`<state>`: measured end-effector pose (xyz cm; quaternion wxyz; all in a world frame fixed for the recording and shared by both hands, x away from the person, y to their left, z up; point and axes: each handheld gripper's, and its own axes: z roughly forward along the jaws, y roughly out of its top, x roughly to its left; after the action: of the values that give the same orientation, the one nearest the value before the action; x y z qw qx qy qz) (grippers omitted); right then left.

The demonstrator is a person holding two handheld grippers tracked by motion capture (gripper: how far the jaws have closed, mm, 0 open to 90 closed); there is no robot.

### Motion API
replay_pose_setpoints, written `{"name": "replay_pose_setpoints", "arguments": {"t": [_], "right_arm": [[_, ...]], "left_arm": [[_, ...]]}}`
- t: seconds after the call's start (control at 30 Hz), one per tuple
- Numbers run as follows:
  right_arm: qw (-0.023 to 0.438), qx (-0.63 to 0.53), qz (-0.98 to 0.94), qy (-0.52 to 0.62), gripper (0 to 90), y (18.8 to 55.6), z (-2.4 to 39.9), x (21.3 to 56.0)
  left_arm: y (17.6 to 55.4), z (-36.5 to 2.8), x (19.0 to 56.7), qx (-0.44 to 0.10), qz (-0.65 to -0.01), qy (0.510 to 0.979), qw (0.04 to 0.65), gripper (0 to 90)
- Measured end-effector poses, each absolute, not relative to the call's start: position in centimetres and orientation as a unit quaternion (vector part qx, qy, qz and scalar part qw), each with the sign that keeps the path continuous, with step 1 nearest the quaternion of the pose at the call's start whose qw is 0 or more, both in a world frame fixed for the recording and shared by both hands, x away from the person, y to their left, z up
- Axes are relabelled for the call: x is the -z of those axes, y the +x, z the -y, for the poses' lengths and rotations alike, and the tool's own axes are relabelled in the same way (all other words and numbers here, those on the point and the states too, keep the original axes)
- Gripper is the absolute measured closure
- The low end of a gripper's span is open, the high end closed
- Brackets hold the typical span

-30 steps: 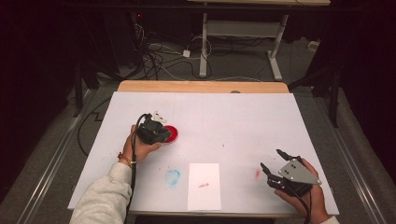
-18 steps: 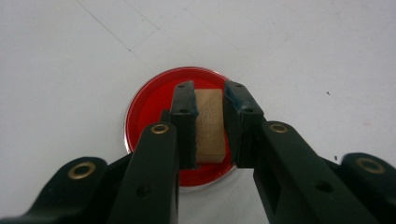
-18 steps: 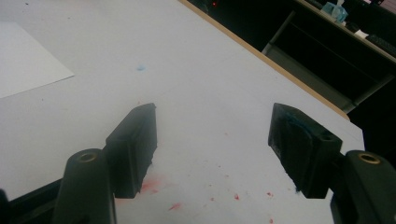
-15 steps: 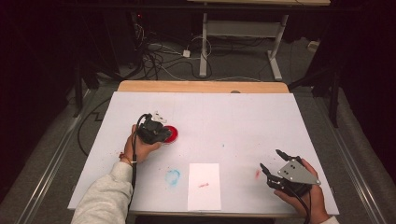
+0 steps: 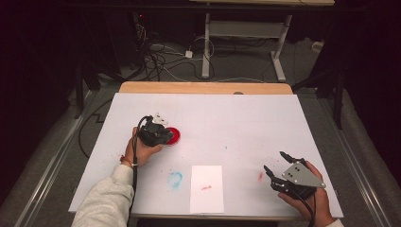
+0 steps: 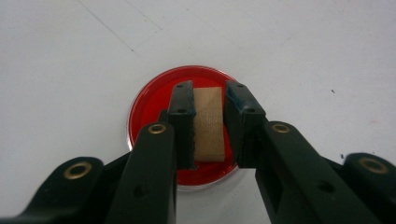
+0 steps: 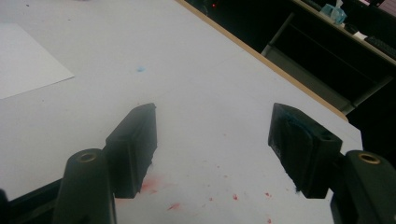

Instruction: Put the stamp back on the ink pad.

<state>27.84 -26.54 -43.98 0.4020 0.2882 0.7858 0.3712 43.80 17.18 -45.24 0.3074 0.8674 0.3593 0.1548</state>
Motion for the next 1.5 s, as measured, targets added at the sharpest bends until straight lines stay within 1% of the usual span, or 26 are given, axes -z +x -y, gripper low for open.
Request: {"name": "replay_pose_setpoints", "arguments": {"t": [0.07,0.1,0.23,0.27,0.3,0.37,0.57,0.67,0.7,0.77,0.83,1.03,1.13,1.2,1.23,1.37,1.5], "right_arm": [[0.402,-0.372,-0.785,0.289,32.9,27.8,26.6,43.9],[0.403,-0.372,-0.785,0.288,32.9,27.8,26.5,43.9],[0.402,-0.373,-0.786,0.286,32.9,27.8,26.5,43.9],[0.402,-0.372,-0.786,0.286,32.9,27.8,26.5,43.9],[0.403,-0.372,-0.786,0.286,32.9,27.7,26.5,43.9],[0.403,-0.374,-0.785,0.285,32.9,27.7,26.6,43.9],[0.401,-0.376,-0.785,0.286,32.9,27.7,26.5,43.8],[0.401,-0.377,-0.784,0.286,32.9,27.6,26.5,43.8],[0.401,-0.377,-0.784,0.286,32.9,27.6,26.5,43.8],[0.4,-0.378,-0.784,0.287,32.9,27.6,26.5,43.7],[0.4,-0.378,-0.784,0.286,32.9,27.6,26.5,43.7],[0.4,-0.38,-0.784,0.285,32.9,27.5,26.5,43.7],[0.398,-0.38,-0.785,0.285,32.9,27.6,26.5,43.7],[0.398,-0.38,-0.785,0.285,32.9,27.6,26.5,43.7],[0.397,-0.382,-0.785,0.285,32.9,27.6,26.5,43.7],[0.396,-0.383,-0.785,0.285,32.9,27.5,26.5,43.6],[0.395,-0.385,-0.784,0.284,32.9,27.5,26.5,43.6]], "left_arm": [[43.7,-17.2,45.0,-0.157,-0.351,0.868,0.314,69.3],[43.5,-17.2,44.8,-0.162,-0.353,0.863,0.324,67.4],[42.8,-17.3,43.6,-0.192,-0.345,0.853,0.342,57.2],[42.6,-17.3,43.3,-0.2,-0.342,0.85,0.347,56.8],[42.3,-17.2,43.0,-0.206,-0.337,0.848,0.355,54.4],[41.8,-17.2,42.7,-0.218,-0.335,0.842,0.362,48.0],[40.8,-17.0,41.8,-0.236,-0.322,0.83,0.389,36.5],[40.4,-16.8,41.5,-0.241,-0.319,0.827,0.395,28.6],[40.3,-16.7,41.4,-0.241,-0.315,0.828,0.396,27.4],[40.0,-16.6,41.3,-0.24,-0.305,0.829,0.403,26.9],[39.7,-16.3,41.0,-0.251,-0.297,0.828,0.404,23.0],[38.7,-16.0,40.7,-0.26,-0.283,0.824,0.417,18.5],[38.1,-15.9,40.4,-0.265,-0.277,0.821,0.424,18.6],[37.8,-15.8,40.2,-0.269,-0.273,0.819,0.426,21.6],[37.6,-15.8,40.2,-0.264,-0.274,0.819,0.429,22.2],[36.9,-15.4,40.0,-0.272,-0.265,0.819,0.431,20.1],[36.2,-15.1,39.8,-0.279,-0.255,0.821,0.429,19.9]]}}
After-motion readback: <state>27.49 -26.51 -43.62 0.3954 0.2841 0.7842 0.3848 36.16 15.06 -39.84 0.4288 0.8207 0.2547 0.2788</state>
